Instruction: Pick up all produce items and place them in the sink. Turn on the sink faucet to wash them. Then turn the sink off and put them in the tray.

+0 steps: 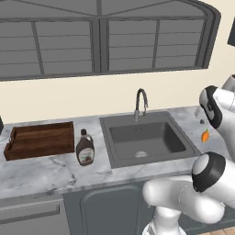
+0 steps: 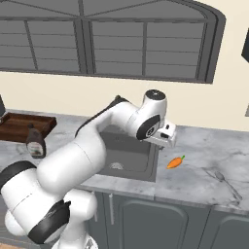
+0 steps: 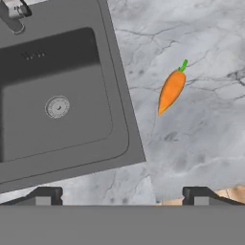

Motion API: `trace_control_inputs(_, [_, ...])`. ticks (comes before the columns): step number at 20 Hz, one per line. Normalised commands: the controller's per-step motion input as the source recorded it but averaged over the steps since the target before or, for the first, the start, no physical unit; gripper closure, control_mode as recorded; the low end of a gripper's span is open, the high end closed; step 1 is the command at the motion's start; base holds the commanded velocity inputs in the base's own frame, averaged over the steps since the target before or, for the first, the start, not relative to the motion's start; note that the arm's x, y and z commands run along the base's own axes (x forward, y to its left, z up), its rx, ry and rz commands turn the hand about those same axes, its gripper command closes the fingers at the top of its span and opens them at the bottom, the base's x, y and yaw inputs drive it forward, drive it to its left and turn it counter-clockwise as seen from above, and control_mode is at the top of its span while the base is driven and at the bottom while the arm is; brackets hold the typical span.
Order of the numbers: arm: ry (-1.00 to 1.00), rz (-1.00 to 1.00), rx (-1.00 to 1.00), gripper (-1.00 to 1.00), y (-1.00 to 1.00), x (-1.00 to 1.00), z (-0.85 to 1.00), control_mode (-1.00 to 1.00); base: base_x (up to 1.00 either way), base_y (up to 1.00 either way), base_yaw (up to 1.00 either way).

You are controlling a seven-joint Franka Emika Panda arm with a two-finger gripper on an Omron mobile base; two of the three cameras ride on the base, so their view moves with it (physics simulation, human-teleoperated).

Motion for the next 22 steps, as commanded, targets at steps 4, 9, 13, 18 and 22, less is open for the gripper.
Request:
trace_control_inputs(4, [0.01, -0.06, 0.0, -1.0, -0.34, 0.25, -0.3, -1.0, 0.0, 0.0, 0.0])
trace_control_inputs(9, [0.0, -0.05, 0.0, -1.0, -0.26, 0.32, -0.27, -1.0, 0.0, 0.0, 0.0])
trace_control_inputs(13, [0.01, -0.04, 0.0, -1.0, -0.27, 0.29, -0.29, -1.0, 0.0, 0.0, 0.0])
trace_control_inputs(18, [0.05, -0.05, 0.0, -1.0, -0.26, 0.3, -0.32, -1.0, 0.0, 0.0, 0.0])
trace_control_inputs(22, [0.07, -0.04, 0.0, -1.0, -0.26, 0.33, -0.31, -1.0, 0.0, 0.0, 0.0])
